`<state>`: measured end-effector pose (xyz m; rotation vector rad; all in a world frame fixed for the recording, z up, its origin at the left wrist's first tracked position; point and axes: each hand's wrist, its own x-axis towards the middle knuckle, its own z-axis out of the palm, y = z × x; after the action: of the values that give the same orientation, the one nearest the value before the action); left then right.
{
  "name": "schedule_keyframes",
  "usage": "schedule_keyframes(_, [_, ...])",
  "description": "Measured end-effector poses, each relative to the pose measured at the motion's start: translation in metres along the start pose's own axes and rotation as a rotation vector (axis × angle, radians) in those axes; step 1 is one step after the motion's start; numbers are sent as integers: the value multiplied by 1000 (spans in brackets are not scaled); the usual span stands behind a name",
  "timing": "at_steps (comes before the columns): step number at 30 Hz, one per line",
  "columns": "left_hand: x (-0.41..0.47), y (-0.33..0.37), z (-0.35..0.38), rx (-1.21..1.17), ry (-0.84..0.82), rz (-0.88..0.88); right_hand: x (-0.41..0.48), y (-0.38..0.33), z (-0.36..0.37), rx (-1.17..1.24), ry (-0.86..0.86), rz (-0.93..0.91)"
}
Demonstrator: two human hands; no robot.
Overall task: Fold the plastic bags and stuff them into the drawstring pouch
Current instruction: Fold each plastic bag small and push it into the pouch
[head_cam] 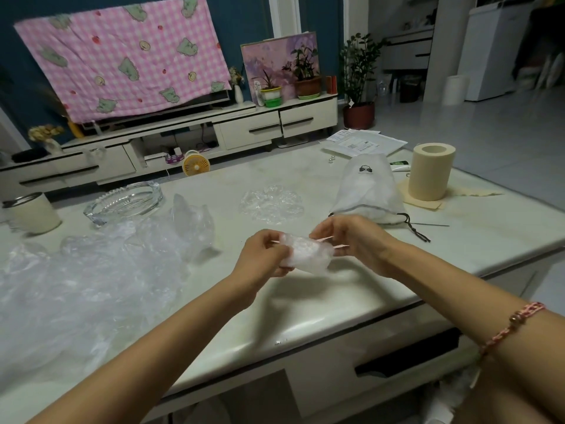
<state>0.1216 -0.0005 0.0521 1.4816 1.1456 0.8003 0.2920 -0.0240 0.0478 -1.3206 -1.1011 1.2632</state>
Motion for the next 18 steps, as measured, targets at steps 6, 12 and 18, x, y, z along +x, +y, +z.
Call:
schedule_keyframes(6, [1,-1,3,229,-65,196,-2,11,7,-248,-235,20])
schedule_keyframes(12, [5,-3,4,193,-20,241,-5,14,2,-381,-206,-9])
schedule_keyframes(18, [13,2,5,-124,-104,102,-14,10,-8,-319,-238,-20])
